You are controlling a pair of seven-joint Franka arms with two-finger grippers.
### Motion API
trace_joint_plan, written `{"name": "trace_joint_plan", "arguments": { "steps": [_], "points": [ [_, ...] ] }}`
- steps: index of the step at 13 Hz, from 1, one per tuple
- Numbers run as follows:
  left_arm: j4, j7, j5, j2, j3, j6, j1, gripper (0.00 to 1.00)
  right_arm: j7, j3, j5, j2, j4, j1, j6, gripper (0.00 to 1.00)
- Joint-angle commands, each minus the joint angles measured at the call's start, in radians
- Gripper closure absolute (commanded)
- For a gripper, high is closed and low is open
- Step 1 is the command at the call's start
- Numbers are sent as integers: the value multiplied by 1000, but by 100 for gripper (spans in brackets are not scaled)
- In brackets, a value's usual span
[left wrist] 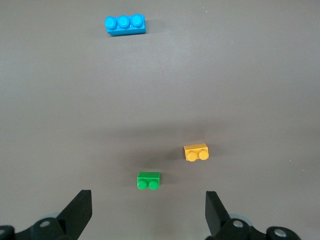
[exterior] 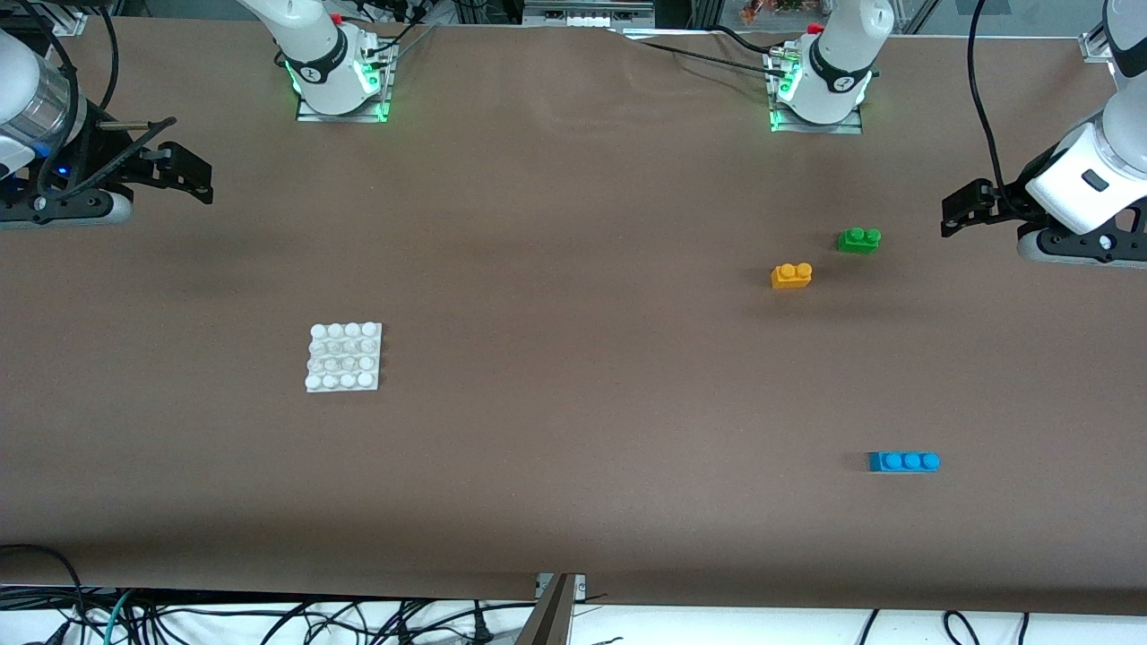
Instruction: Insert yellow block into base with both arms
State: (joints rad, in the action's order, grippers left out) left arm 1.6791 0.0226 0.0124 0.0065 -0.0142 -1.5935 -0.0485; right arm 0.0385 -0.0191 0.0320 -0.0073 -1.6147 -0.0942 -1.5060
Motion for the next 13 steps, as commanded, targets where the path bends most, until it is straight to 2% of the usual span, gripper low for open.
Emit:
{"name": "trace_joint_plan", "arguments": {
  "steps": [1,13],
  "points": [
    [-25,-9,-19,10,-7,20,-8,0,15,-4,-14,-2,9,2,0,1],
    [-24,-9,-19,10,-7,20,-8,0,15,7,-29,-6,-1,4,-13,1]
  ]
}}
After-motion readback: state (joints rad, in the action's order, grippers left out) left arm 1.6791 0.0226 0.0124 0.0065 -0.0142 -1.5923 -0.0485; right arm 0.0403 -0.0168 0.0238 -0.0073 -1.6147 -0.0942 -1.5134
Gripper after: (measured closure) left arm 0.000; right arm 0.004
